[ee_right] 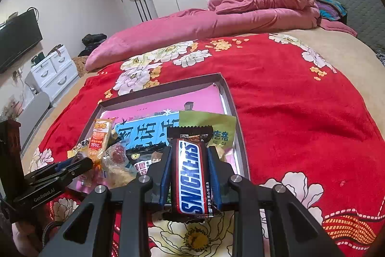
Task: Organize snacks
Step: 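Lift both held snacks and carry them over the tray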
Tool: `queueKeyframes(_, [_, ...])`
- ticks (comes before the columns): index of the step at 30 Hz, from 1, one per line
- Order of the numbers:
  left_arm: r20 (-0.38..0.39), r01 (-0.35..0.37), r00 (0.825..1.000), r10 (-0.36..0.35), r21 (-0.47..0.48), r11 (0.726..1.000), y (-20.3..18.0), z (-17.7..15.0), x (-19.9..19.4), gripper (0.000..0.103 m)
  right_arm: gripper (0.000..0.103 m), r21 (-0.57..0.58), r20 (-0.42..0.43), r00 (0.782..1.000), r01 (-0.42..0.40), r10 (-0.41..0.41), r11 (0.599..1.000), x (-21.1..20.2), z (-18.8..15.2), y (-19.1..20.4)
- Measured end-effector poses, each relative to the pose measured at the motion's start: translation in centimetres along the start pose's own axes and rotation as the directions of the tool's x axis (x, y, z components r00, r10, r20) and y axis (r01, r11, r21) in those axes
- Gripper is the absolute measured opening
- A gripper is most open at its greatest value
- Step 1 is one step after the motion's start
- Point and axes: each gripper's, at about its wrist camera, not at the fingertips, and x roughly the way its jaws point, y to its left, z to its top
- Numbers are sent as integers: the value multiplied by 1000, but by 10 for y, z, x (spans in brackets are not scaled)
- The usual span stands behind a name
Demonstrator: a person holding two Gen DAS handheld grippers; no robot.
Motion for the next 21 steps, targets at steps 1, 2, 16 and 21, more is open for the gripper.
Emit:
queueKeyframes(1, [-2,-4,1000,4,-8,1000,2,0,0,37,29,-3,1,1000,2,-2,1000,0,0,0])
queueKeyframes(2, [-3,-6,1000,6,-15,1000,4,1,1,37,29,-5,1,1000,4,-4,1000,0,0,0])
queueKeyframes(16, [-6,-13,1000,13,-27,1000,9,1,1,37,29,-25,-19,1000,-7,6,1000,19,3,10])
queueKeyframes(21, [-6,-12,1000,11,-29,1000,8,1,1,37,29,-47,-21,1000,-10,9,999,28,5,15])
